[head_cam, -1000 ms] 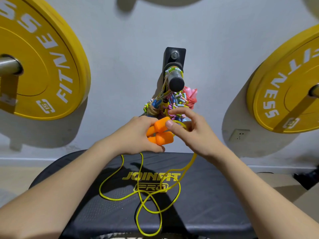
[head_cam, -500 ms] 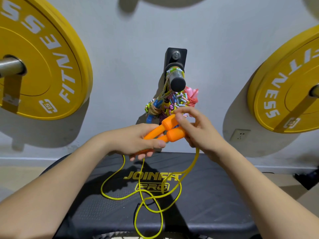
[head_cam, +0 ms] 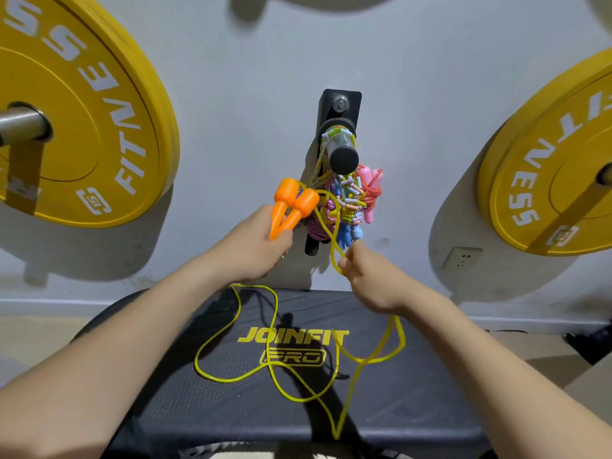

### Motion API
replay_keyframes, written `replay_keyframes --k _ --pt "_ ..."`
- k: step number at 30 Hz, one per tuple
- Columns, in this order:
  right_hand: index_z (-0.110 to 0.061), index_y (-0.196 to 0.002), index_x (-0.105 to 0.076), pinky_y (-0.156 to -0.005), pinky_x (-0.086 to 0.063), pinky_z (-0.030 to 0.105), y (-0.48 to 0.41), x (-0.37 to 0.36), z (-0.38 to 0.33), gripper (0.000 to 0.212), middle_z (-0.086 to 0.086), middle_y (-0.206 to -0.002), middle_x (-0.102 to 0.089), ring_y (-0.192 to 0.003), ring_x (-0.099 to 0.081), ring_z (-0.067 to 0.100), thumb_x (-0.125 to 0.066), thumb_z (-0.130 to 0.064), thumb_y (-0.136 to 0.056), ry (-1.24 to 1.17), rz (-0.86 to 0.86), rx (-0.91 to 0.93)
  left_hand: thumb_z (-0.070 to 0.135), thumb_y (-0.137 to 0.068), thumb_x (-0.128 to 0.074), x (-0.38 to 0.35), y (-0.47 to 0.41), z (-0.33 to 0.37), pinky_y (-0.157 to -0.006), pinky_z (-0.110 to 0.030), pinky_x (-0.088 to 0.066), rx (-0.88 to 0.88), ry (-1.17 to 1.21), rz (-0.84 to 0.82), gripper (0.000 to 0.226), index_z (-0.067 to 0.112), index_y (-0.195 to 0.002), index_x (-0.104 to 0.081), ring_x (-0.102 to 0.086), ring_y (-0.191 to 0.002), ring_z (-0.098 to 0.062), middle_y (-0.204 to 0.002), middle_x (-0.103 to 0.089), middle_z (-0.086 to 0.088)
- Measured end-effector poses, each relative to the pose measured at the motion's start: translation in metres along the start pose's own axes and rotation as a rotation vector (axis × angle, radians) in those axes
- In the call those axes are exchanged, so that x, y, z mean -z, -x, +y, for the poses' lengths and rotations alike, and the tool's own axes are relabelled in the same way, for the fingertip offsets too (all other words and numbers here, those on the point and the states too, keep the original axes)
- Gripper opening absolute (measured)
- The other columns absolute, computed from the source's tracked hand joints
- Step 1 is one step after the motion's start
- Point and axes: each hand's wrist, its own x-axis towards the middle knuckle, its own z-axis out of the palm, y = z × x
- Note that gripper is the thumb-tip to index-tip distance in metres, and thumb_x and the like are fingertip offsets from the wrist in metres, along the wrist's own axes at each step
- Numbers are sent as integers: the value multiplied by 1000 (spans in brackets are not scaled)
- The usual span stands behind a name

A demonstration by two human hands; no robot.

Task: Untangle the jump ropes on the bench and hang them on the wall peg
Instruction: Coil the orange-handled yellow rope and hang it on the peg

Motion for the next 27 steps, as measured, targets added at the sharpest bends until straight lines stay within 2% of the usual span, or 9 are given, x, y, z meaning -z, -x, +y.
replay_keyframes --k 3,7,11,13,15,18,22,24,27 --pt "-13 -99 -37 -72 -43 49 7 -3 -21 20 21 -91 -60 -80 -52 41 -37 -27 -113 116 37 117 25 -95 -53 -1 0 1 -69 -58 -55 35 -103 9 21 10 -109 -50 -58 -72 -37 -86 -59 -20" --pt "-15 -99 -45 -70 -44 49 17 -11 -39 31 14 -88 -58 -84 -57 44 -28 -36 -115 182 47 144 17 -96 -57 -5 1 1 -58 -48 -51 36 -58 -41 18 9 -109 -48 -55 -62 -29 -78 -59 -17" --pt "-7 -93 -59 -65 -65 47 14 -8 -46 39 24 -84 -72 -70 -74 40 -38 -38 -107 -458 112 -239 13 -105 -54 -1 1 4 -44 -27 -42 44 282 -140 6 8 -105 -50 -48 -51 -13 -73 -53 -6" --pt "-4 -103 -64 -64 -63 40 9 -3 -43 60 25 -89 -77 -69 -77 35 -33 -55 -105 -821 121 -376 20 -109 -55 2 2 4 -43 -22 -37 42 412 -243 8 16 -103 -51 -42 -50 -10 -72 -52 -1" --pt "-10 -106 -69 -81 -53 41 3 -1 -38 72 17 -91 -81 -83 -77 30 -25 -66 -103 -975 178 -390 24 -110 -54 4 4 2 -44 -20 -33 54 497 -343 9 19 -103 -51 -38 -51 -9 -73 -51 1" --pt "-23 -99 -69 -88 -45 42 -4 5 -35 57 1 -90 -81 -89 -71 19 -34 -69 -96 -1068 331 -221 25 -110 -56 4 6 1 -45 -19 -33 62 487 -467 8 22 -103 -52 -37 -54 -9 -77 -51 1" --pt "-25 -118 -67 -81 -54 28 0 6 -29 31 -2 -105 -74 -93 -72 14 -47 -45 -107 -667 380 238 26 -110 -57 3 10 0 -44 -20 -34 54 452 -576 11 20 -104 -50 -39 -54 -11 -79 -52 -2" --pt "-28 -128 -61 -66 -59 32 6 5 -27 25 11 -95 -72 -77 -75 24 -48 -40 -112 -636 313 296 26 -109 -58 7 10 0 -43 -20 -34 69 476 -634 11 20 -105 -50 -39 -55 -12 -80 -52 -3" --pt "-30 -113 -57 -44 -50 35 12 7 -29 15 20 -83 -57 -53 -63 31 -51 -43 -110 -810 151 193 25 -109 -58 13 11 -1 -45 -21 -34 66 457 -707 10 20 -110 -50 -41 -56 -13 -82 -55 -6"
